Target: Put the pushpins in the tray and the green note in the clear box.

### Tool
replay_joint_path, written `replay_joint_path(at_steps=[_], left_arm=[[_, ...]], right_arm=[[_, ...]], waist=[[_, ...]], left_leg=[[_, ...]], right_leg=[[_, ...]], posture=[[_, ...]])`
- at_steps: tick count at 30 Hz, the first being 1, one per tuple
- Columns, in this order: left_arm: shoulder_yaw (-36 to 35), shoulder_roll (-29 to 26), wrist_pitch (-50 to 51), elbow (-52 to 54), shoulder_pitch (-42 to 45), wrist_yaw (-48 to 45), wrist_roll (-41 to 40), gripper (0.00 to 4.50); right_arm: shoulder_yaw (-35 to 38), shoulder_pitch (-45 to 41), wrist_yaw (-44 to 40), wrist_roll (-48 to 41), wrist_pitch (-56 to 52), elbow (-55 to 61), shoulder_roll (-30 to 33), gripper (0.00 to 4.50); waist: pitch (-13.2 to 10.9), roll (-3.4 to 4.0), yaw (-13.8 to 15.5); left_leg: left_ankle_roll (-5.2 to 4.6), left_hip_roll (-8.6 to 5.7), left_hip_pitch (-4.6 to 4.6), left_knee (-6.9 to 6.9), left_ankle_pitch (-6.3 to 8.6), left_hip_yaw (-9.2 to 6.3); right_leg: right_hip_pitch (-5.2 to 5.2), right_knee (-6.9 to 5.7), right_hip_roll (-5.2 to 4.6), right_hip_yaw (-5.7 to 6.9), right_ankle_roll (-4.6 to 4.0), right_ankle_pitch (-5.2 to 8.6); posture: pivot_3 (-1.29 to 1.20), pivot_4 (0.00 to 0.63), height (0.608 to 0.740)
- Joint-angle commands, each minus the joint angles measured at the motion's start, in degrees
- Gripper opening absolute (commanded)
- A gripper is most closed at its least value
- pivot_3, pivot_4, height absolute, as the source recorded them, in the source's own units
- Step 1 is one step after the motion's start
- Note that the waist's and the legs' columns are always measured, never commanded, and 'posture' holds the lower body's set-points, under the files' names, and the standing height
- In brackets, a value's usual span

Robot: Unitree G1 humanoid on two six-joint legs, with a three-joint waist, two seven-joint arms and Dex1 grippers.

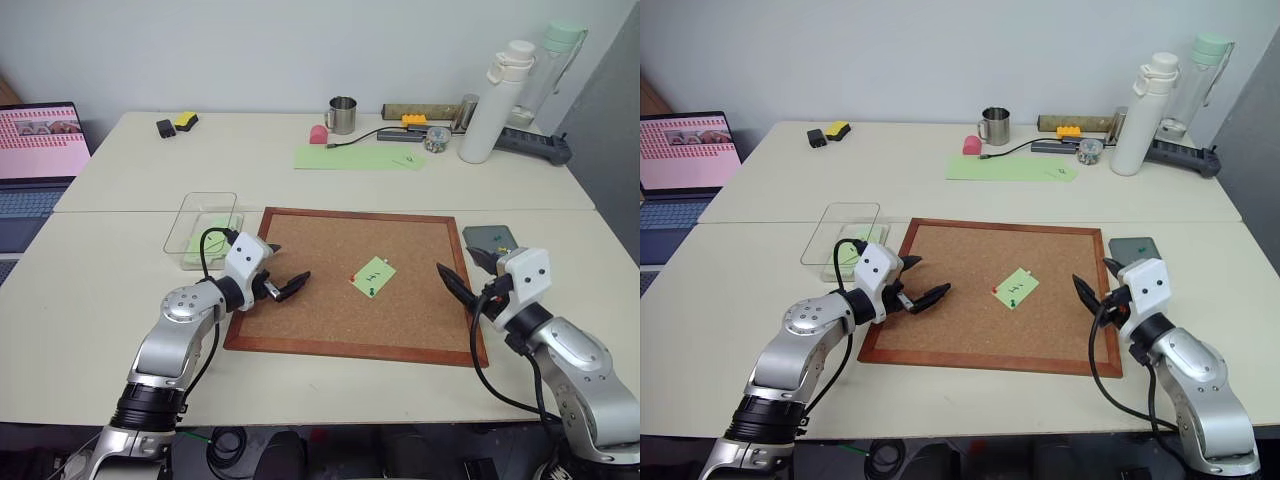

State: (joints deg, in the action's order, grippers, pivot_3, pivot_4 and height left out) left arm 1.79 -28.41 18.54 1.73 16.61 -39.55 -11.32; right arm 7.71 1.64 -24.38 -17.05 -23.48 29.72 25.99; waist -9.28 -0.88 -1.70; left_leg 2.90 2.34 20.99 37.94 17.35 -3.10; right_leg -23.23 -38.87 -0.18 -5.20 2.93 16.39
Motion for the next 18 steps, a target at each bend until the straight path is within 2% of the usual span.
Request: replay_joint_path(at_steps=[1, 18], left_arm=[[-1.4, -0.5, -0.7, 1.5, 1.0, 0.0, -0.6, 4.5], [-3.1, -1.1, 1.1, 1.0, 1.9, -4.0, -5.1, 4.5]], right_arm=[[0.6, -0.3, 0.2, -0.4, -0.2, 2.4, 0.2, 3.16], [1.1, -0.8, -1.1, -0.2, 1.1, 0.2, 0.6, 3.16]], waist=[[0.0, 0.0, 0.0], [0.0, 0.0, 0.0]], left_leg=[[0.0, 0.0, 0.0, 0.0, 0.0, 0.0], [0.0, 0.0, 0.0, 0.0, 0.0, 0.0]], right_leg=[[0.0, 0.0, 0.0, 0.0, 0.0, 0.0], [0.0, 0.0, 0.0, 0.0, 0.0, 0.0]], posture=[[0.0, 0.15, 0.74], [0.0, 0.15, 0.74]])
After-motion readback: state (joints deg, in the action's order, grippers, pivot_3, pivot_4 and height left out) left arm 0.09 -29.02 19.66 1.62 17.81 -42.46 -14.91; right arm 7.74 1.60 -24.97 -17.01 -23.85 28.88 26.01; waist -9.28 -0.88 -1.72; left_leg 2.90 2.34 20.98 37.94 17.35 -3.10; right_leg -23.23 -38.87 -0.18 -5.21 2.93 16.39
